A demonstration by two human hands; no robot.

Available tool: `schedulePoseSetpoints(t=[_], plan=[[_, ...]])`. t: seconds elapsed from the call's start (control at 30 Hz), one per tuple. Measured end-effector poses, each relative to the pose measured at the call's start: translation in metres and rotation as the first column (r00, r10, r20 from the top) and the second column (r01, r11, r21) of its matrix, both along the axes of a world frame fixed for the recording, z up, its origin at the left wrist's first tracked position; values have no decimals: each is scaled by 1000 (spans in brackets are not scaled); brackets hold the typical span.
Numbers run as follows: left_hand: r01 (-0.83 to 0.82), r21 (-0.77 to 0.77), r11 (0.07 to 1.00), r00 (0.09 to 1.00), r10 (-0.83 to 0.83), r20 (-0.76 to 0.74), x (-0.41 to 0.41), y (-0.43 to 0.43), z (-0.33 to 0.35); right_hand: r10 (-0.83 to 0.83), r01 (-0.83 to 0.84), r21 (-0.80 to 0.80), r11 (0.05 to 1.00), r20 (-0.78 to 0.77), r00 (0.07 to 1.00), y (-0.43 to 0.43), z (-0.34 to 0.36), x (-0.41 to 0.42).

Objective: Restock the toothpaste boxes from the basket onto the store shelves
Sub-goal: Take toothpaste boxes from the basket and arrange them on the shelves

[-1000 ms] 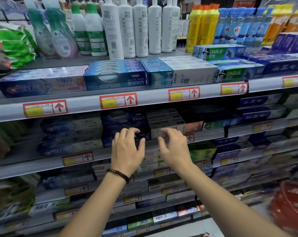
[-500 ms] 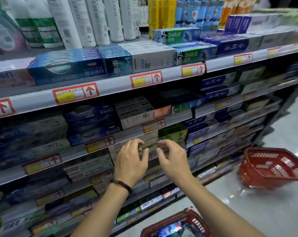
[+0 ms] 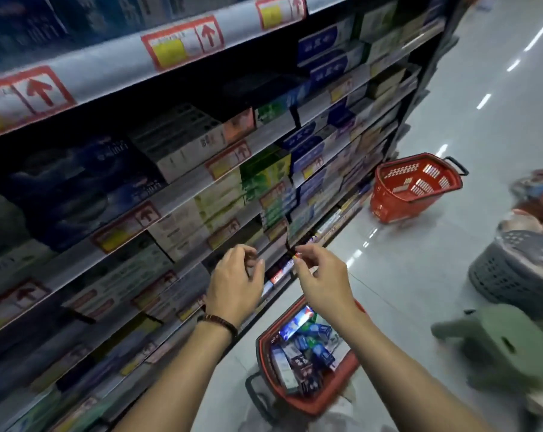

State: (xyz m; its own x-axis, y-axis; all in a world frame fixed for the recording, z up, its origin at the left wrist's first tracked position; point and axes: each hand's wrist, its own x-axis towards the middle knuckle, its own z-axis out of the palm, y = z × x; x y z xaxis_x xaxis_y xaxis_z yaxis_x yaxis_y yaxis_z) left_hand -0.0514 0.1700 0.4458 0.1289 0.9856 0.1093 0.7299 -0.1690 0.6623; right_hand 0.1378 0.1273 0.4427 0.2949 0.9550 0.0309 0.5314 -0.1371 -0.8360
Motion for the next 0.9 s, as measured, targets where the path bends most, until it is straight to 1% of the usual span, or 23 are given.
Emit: schedulePoseSetpoints(t=[0.1,0.3,0.4,0.5,0.57,0.63,0.73,0.9], plan=[[17,-49,999,1000,-17,-2,9,-11,-16,-32,32,-47,998,-5,999,-18,-17,8],[-9,-170,985,1000,8,-6,36,-45,-51,-18,15,-167,986,-18,1000,-48,-57,43],[-50,-233,971,999,49,-13,53,-64,-73,-20,15,-237,971,-20,1000,-61,-85,64],[-127,-319,939,989,143,28,66,-82,-101,-39,24,-287,958,-47,998,-76,-113,82],[-171,-350,921,981,192,26,76,-90,-123,-51,28,-321,947,-64,997,-85,-135,92],[-186,-388,903,977,212,23,81,-98,-142,-70,40,-350,936,-72,995,-95,-153,98],[-171,-449,877,979,201,21,89,-109,-176,-105,67,-389,919,-76,992,-112,-187,103],[-115,-532,839,992,122,-23,94,-122,-237,-163,106,-480,871,-78,984,-137,-242,102]])
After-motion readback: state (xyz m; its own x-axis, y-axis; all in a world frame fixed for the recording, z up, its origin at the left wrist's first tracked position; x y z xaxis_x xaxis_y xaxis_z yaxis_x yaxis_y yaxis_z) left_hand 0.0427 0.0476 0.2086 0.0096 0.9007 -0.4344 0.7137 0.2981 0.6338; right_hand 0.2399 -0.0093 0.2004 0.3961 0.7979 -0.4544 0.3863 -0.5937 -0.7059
